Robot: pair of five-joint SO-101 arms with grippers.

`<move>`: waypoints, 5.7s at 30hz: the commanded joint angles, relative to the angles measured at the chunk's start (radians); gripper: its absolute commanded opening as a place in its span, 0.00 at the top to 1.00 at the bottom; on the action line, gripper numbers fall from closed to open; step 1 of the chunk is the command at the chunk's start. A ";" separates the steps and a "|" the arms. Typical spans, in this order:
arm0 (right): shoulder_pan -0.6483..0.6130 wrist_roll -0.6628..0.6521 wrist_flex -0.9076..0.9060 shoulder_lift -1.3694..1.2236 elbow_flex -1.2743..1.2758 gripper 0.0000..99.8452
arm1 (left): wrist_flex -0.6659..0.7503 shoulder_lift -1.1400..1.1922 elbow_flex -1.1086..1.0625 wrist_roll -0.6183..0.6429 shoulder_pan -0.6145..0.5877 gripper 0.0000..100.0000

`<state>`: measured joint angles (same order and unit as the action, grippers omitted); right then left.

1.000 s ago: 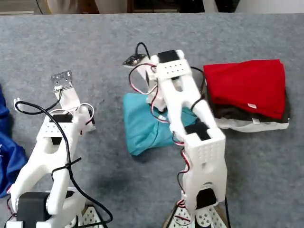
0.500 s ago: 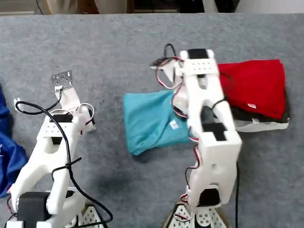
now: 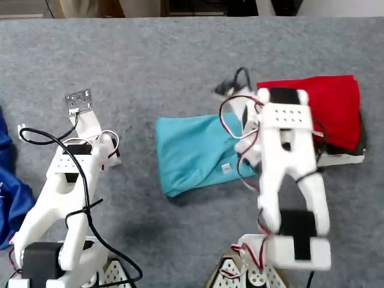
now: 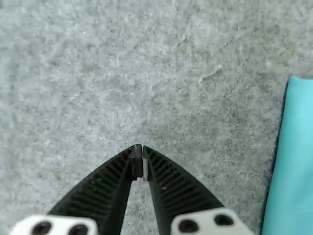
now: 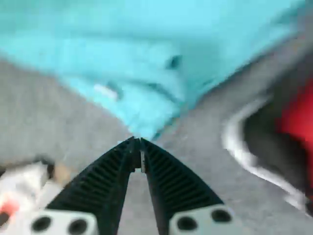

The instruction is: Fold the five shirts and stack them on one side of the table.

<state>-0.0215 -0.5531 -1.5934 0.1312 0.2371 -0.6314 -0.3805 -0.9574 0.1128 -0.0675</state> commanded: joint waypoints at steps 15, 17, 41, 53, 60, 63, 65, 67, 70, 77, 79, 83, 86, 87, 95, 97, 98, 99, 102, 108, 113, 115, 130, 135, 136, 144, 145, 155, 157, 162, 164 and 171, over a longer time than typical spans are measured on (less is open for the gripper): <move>-0.157 0.219 0.307 -0.363 -0.219 1.00 | 0.038 -0.002 0.018 0.002 0.014 0.98; -0.120 0.219 0.250 -0.401 -0.229 1.00 | 0.038 -0.002 0.018 0.002 0.008 0.98; 0.079 0.051 0.353 -0.124 0.249 1.00 | 0.032 -0.002 0.043 0.015 0.025 0.98; 0.127 0.086 0.060 0.044 0.061 1.00 | -0.270 0.177 0.571 0.106 0.362 0.98; 0.030 0.161 0.379 -0.015 0.343 1.00 | -0.276 0.613 0.876 0.187 0.354 0.98; 0.039 0.160 0.482 -0.059 0.421 1.00 | -0.307 0.774 1.014 0.193 0.336 0.98; 0.081 0.155 0.511 -0.101 0.437 1.00 | -0.331 0.868 1.088 0.192 0.330 0.98; 0.130 0.152 0.523 -0.142 0.421 1.00 | -0.347 0.940 1.142 0.190 0.321 0.98; 0.162 0.137 0.505 -0.182 0.378 1.00 | -0.347 0.952 1.177 0.190 0.305 0.98; 0.065 0.149 0.196 -0.088 0.128 1.00 | -0.377 0.822 1.138 0.190 0.313 0.98; 0.039 0.149 0.104 -0.044 0.010 1.00 | -0.419 0.740 1.114 0.190 0.313 0.98; -0.005 0.180 0.038 -0.039 -0.242 1.00 | -0.483 0.556 1.023 0.178 0.313 0.98; -0.038 0.184 0.063 -0.154 -0.386 0.99 | -0.483 0.409 0.884 0.127 0.319 0.98; -0.045 0.184 0.075 -0.214 -0.429 1.00 | -0.479 0.358 0.824 0.118 0.336 0.98; -0.015 0.253 0.048 -0.840 -0.834 1.00 | -0.201 0.197 0.353 0.005 0.448 0.98; 0.007 0.250 -0.015 -0.974 -0.975 1.00 | -0.152 0.223 0.296 0.003 0.448 0.98; 0.016 0.252 -0.051 -1.032 -1.055 1.00 | -0.132 0.239 0.281 0.002 0.437 0.98; 0.024 0.252 -0.095 -1.086 -1.138 1.00 | -0.118 0.252 0.276 -0.002 0.419 0.98; 0.013 0.255 -0.201 -1.181 -1.374 1.00 | -0.104 0.271 0.282 -0.008 0.376 0.98; -0.068 0.255 -0.196 -0.969 -1.308 1.00 | -0.144 0.272 0.376 -0.028 0.351 0.98; -0.061 0.296 -0.195 -0.671 -1.116 1.00 | -0.232 0.282 0.519 -0.040 0.296 0.98; -0.051 0.290 -0.193 -0.565 -1.040 1.00 | -0.238 0.283 0.572 -0.040 0.265 0.98; -0.036 0.295 -0.193 0.019 -0.268 0.99 | -0.459 0.662 0.996 -0.006 0.230 0.91; -0.042 0.414 -0.189 0.205 0.065 0.83 | -0.474 0.648 0.967 -0.006 0.172 0.91; -0.053 0.460 -0.183 0.236 0.119 0.79 | -0.466 0.634 0.933 -0.006 0.167 0.91; -0.142 1.023 0.155 0.289 0.403 0.51 | -0.213 0.535 0.606 -0.014 0.137 0.91; -0.157 1.053 0.215 0.289 0.427 0.50 | -0.210 0.529 0.606 -0.011 0.129 0.91; -0.170 1.227 0.479 0.025 0.510 0.50 | -0.207 0.530 0.606 -0.011 0.120 0.91; -0.176 1.234 0.545 -0.050 0.510 0.50 | -0.193 0.530 0.600 -0.009 0.121 0.91; -0.202 1.235 0.680 -0.177 0.504 0.51 | -0.169 0.530 0.586 -0.008 0.120 0.91; -0.228 1.235 0.675 -0.183 0.509 0.56 | -0.169 0.530 0.586 -0.008 0.120 0.91; -0.234 1.137 0.565 -0.128 0.466 0.94 | -0.169 0.530 0.586 -0.011 0.120 0.91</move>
<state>-0.2363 0.6406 -0.9950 -0.0084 0.7281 -0.8109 0.2010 -0.3744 0.0990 0.0598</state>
